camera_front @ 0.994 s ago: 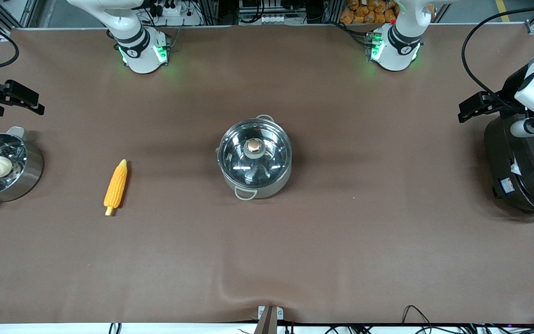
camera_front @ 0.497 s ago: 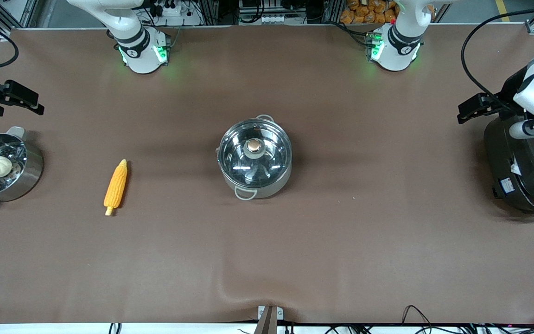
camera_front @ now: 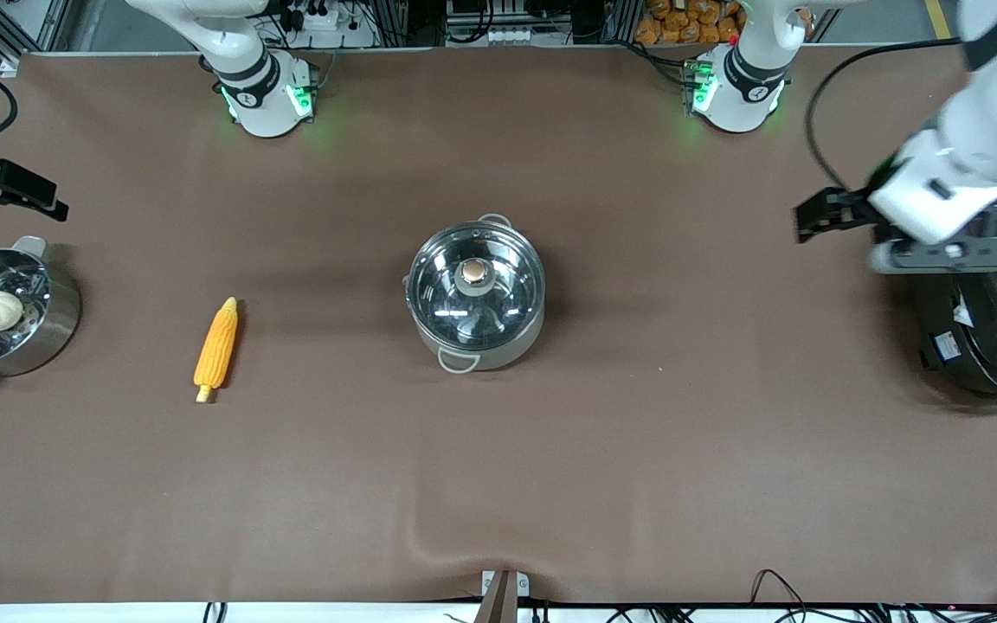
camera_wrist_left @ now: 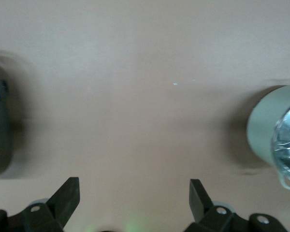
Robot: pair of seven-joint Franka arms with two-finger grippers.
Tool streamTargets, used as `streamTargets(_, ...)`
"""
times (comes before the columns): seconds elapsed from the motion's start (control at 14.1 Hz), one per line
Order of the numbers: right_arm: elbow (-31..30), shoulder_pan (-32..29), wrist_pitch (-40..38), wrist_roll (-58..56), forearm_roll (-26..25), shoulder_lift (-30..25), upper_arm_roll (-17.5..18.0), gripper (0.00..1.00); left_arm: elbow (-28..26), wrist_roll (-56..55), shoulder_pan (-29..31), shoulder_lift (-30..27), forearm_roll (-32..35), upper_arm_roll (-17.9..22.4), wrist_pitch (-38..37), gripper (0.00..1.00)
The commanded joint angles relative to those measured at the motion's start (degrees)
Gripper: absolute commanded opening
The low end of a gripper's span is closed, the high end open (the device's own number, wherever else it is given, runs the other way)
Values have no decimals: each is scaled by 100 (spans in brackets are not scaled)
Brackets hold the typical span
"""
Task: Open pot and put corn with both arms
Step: 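Move the left gripper from rest toward the glass pot lid, then grasp the lid knob with the left gripper while the right gripper reaches the corn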
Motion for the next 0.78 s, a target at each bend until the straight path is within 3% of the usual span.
streamTargets(0.0,253,-60,-54,64,12,117,53,100,153,-1078,-672,307,-79,-8,242,100)
streamTargets(0.28,218,-16,-107,64,-287,310,71,100,205,-2827,-1762,851,-44,1,1040,100)
streamTargets(0.71,-70,265,260,143,-208,1276,80,100,521,-4280,-3080,2028,52,71,2466,100)
